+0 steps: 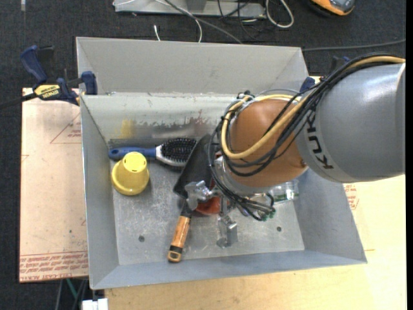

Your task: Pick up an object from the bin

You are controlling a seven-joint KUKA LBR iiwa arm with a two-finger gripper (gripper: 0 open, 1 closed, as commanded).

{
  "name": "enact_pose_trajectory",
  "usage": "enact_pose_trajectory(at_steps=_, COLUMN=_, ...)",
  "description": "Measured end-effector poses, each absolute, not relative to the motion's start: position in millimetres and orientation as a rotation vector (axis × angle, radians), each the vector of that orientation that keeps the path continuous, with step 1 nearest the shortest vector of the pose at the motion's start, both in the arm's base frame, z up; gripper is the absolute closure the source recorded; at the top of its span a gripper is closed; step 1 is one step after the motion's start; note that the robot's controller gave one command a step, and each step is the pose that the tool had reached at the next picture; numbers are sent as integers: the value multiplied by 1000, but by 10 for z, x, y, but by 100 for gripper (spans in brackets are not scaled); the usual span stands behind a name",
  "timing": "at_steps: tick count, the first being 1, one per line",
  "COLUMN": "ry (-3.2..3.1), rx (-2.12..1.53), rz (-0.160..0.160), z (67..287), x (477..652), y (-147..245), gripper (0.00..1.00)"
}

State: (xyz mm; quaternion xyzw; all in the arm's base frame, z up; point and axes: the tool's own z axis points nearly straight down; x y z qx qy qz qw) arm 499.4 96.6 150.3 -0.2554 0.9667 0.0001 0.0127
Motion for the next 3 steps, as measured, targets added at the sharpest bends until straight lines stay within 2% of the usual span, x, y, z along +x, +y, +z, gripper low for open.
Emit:
enact_pose_trajectory(at_steps=1, ry=3100, rx=-423, rz=8, z=1275, x=4984, y=1061, gripper=0)
enact_pose_trajectory(at_steps=2, ry=3013, rx=-788, rz=2, z=1151, x=5245, y=1159, gripper=0)
enact_pose_trajectory(at_steps=3, ry=3096, rx=-418, rz=10, z=1419, x=5178, y=1066, gripper=0)
